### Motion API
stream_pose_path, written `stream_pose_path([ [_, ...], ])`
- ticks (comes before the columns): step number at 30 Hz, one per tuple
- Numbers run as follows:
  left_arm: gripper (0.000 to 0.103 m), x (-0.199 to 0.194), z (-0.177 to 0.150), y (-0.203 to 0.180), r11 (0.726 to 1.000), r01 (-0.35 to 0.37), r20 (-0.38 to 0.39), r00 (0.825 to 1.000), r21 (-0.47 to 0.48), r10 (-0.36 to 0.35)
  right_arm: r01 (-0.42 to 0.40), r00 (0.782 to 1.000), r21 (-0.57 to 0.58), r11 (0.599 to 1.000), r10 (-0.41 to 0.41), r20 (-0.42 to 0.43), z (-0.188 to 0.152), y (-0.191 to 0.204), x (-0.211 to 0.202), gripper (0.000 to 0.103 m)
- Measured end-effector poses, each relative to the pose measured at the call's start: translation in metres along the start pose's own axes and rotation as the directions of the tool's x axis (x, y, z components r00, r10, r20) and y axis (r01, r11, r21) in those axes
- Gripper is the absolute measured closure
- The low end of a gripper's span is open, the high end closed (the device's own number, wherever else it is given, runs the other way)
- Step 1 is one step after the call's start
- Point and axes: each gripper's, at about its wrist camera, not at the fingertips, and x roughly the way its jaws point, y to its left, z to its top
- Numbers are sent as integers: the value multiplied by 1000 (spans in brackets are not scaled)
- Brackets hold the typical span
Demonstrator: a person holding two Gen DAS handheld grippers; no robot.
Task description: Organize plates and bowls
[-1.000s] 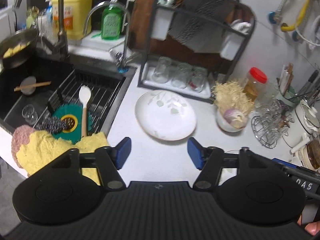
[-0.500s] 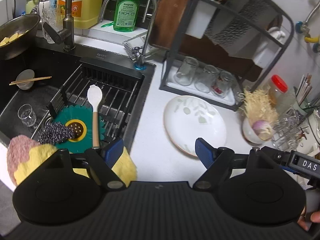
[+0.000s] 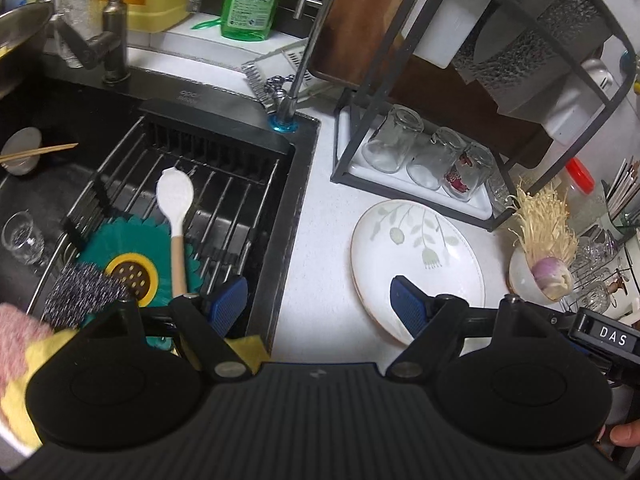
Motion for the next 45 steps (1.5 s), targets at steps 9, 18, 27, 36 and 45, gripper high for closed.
stream_pose_path([
  [9, 21, 46, 27, -2, 997, 46, -45, 998, 65, -44, 31, 1000, 47, 998, -30, -5, 11, -2, 29, 16],
  [18, 22, 85, 38, 0, 994, 60, -83, 995, 88, -53, 80, 997, 71, 994, -79, -17, 9, -4, 59, 21],
  [27, 25, 120, 46, -9, 985, 117, -122, 987, 125, -102, 125, 992, 108, 986, -124, -17, 12, -15, 87, 30],
  [36, 65, 148, 46, -19, 978, 144, -197, 974, 148, -114, 127, 992, 108, 986, -128, 8, 16, -18, 103, 64],
  [45, 91, 157, 47, -24, 975, 146, -236, 966, 169, -104, 81, 997, 90, 993, -81, 0, 13, -18, 111, 84],
])
